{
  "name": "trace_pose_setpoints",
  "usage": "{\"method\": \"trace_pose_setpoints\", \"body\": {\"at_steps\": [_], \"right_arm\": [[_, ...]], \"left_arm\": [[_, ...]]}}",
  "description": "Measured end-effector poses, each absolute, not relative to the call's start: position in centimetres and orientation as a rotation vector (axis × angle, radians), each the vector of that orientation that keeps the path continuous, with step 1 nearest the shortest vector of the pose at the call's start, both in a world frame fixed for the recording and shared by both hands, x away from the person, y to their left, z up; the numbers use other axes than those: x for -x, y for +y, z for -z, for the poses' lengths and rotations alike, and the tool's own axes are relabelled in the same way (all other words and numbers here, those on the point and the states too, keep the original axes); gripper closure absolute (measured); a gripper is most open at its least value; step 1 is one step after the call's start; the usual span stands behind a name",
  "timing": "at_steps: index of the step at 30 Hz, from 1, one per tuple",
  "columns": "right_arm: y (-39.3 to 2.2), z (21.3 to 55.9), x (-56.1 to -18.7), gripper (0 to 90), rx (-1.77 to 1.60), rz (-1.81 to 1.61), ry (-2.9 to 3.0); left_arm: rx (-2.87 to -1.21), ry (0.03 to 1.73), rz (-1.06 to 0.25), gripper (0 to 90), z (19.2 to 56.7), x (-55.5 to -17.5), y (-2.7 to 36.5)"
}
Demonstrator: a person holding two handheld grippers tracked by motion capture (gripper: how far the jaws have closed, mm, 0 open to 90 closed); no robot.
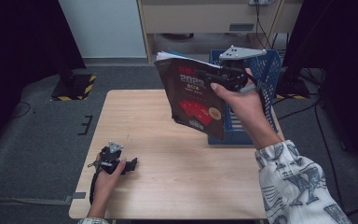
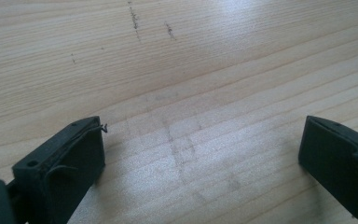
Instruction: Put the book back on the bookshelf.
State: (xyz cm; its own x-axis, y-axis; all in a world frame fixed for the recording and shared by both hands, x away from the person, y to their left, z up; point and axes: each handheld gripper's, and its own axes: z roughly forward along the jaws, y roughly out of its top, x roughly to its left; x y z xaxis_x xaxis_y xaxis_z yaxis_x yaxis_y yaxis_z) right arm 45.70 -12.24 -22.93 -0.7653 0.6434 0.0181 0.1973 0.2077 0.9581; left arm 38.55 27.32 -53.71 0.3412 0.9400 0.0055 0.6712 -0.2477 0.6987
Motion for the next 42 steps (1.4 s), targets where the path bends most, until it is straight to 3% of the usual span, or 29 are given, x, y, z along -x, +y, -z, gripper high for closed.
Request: {"method": "trace_pose_setpoints", "body": {"at_steps": [42], "right_arm": [[-20.8,22.0,-46.7,87.0,-0.939,-1.492,1.955]], "left_arm": [[-2.003,1.408,-0.582,0.0,53.7,-38.5,27.3]]}}
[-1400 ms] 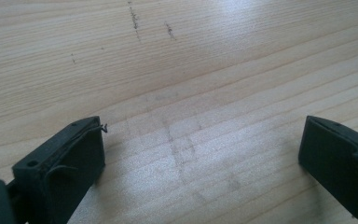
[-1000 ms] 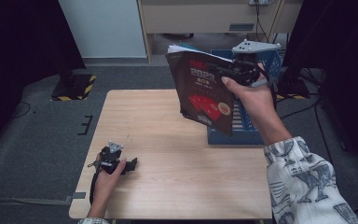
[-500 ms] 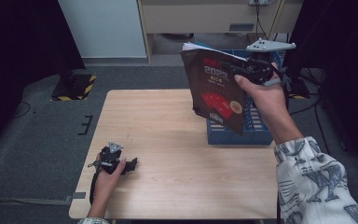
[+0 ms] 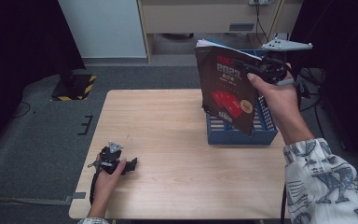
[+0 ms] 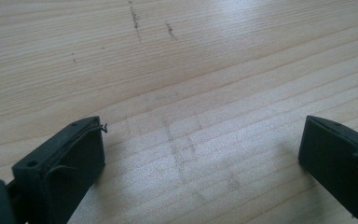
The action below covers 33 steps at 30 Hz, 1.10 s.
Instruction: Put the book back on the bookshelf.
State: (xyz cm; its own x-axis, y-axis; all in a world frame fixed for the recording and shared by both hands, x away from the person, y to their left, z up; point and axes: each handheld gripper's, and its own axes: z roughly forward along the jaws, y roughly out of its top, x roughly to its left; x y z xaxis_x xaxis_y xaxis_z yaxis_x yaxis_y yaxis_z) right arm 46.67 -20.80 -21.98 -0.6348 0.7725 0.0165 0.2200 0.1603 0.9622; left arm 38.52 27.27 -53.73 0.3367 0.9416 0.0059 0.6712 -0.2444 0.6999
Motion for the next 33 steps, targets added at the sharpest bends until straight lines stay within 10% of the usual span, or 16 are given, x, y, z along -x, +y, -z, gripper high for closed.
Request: {"method": "trace_pose_setpoints", "body": {"at_steps": [33], "right_arm": [[-26.0,23.2,-47.0,87.0,-1.082,-1.416,1.868]], "left_arm": [[-2.002,1.409,-0.582,0.0,53.7,-38.5,27.3]]}}
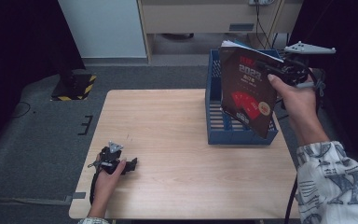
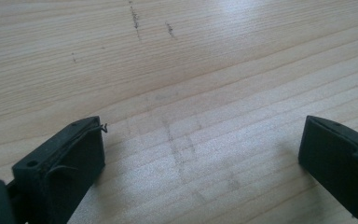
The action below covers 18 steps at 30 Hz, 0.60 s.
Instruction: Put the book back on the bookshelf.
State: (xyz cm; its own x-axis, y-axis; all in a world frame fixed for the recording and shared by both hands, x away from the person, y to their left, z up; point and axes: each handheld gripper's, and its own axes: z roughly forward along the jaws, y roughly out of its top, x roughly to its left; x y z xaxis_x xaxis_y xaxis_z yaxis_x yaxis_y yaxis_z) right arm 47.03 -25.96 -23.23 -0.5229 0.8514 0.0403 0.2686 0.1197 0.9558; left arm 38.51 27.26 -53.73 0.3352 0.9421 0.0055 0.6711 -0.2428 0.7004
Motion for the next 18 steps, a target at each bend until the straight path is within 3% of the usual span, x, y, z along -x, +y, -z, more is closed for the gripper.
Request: {"method": "trace_pose_setpoints", "body": {"at_steps": [18], "right_arm": [[-28.1,22.9,-46.6,87.0,-1.130,-1.401,1.817]], "left_arm": [[-2.003,1.408,-0.583,0.0,53.7,-38.5,27.3]]}}
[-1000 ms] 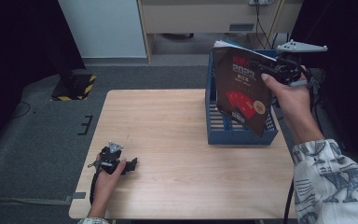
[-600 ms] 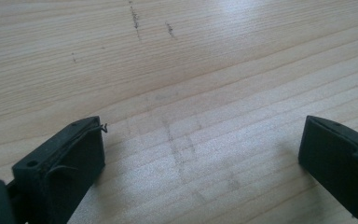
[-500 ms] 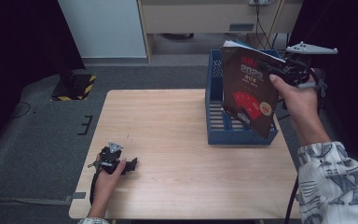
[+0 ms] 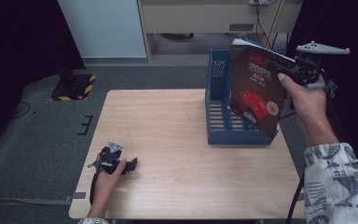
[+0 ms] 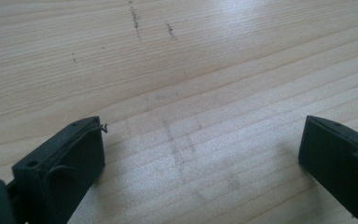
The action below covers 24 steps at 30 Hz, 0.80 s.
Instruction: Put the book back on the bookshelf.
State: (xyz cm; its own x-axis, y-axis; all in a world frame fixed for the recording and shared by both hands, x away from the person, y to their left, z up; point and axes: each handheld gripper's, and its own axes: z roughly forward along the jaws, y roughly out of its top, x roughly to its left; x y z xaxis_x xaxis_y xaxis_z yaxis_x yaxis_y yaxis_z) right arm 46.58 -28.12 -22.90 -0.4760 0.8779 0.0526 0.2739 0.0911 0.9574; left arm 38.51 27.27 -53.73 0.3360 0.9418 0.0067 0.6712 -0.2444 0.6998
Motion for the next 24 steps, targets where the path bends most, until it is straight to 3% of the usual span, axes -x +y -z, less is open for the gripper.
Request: {"method": "trace_pose_setpoints", "body": {"at_steps": [24], "right_arm": [[-31.2,22.0,-45.4,87.0,-1.217,-1.350,1.726]], "left_arm": [[-2.003,1.410,-0.583,0.0,53.7,-38.5,27.3]]}}
